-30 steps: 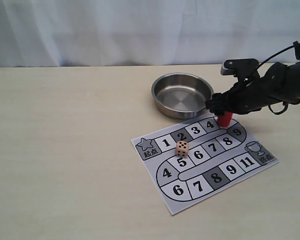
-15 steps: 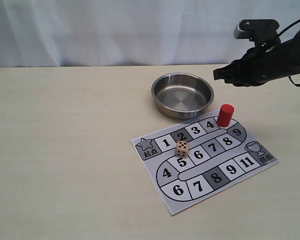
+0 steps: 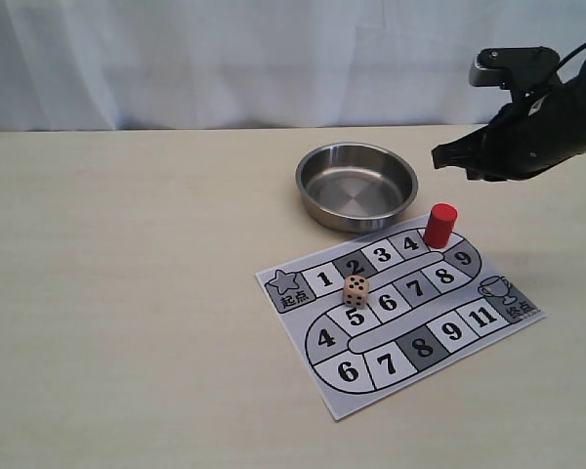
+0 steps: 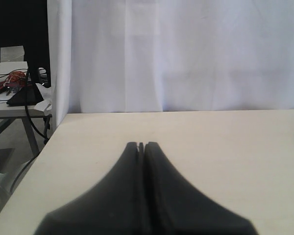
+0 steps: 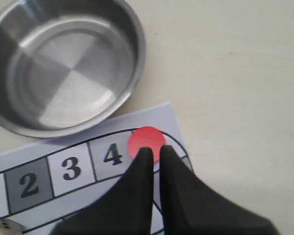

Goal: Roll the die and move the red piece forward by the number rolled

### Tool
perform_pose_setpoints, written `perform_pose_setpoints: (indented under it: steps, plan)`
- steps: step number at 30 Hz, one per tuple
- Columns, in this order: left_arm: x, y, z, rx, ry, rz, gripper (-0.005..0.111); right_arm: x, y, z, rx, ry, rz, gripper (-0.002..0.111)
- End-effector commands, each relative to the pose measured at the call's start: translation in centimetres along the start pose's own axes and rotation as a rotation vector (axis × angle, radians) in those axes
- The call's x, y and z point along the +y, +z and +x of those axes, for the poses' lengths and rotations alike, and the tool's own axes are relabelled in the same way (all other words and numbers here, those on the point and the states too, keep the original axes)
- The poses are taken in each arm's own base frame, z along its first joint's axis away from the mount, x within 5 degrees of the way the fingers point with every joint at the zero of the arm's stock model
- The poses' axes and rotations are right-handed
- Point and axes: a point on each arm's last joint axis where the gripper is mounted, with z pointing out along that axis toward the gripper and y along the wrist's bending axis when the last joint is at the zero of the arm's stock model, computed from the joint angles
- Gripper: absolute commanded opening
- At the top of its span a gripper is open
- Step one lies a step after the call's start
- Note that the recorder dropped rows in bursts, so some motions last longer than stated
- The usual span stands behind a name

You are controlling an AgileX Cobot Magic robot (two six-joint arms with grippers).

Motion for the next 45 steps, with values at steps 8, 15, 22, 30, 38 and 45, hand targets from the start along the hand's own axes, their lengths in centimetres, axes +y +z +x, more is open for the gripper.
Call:
perform_pose_setpoints:
  steps: [8,15,22,30,38,45]
  plan:
    - [0.0,0.0,-0.3,-0.017,-0.004,0.001,0.000,-1.7,-0.4,0.4,0.045,0.040,0.098,0.004]
    - [0.0,0.0,-0.3,-0.017,-0.004,0.001,0.000,-5.2,-0.6,1.0,0.086,0.107,0.144,0.004]
    - [0.0,0.0,-0.3,-0.017,-0.004,0.001,0.000,-7.0,-0.8,1.7,0.128,0.111,0.129,0.004]
    - [0.0,0.0,-0.3,-0.017,-0.004,0.001,0.000,-6.2,-0.6,1.6,0.125,0.074,0.050,0.004]
    - [0.0,0.0,-0.3,-0.017,-0.004,0.001,0.000,-6.5,-0.7,1.6,0.128,0.021,0.072,0.004]
    - [0.0,0.0,-0.3,-0.017,-0.004,0.001,0.000,-6.4,-0.7,1.7,0.131,0.054,0.073,0.004]
